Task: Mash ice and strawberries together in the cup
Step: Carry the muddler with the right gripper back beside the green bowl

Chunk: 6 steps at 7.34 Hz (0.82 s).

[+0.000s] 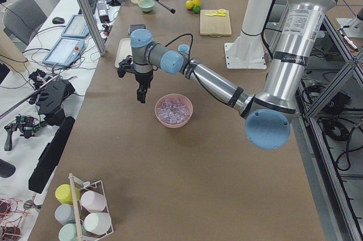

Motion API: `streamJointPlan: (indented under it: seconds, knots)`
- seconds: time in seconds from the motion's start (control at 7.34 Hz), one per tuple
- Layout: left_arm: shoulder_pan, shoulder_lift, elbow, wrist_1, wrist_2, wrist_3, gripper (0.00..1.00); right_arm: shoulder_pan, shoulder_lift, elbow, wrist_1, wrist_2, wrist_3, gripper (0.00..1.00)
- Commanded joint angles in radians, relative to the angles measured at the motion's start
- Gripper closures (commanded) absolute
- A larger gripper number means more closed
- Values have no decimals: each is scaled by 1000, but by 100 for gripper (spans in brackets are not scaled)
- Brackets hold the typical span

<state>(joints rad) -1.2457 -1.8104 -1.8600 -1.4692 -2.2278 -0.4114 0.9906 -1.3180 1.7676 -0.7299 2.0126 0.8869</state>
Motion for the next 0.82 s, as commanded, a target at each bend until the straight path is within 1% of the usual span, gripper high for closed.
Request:
streamJointPlan:
  seconds: [0.0,0.14,0.27,0.54,0.68]
  knots:
    - [5,-3,4,-2,2,-9,3,111,-116,-61,-187,191,-122,100]
    - [5,-4,4,-2,2,-7,3,109,-127,-126,-265,201,-185,100]
    - [6,-4,2,-2,13,-9,3,97,-89,-172,-378,212,-193,100]
    - [5,-3,-1,-2,30,-9,3,86,24,-209,-622,296,-195,100]
    - [6,-4,1,-2,30,-9,3,73,20,-232,-622,291,-197,100]
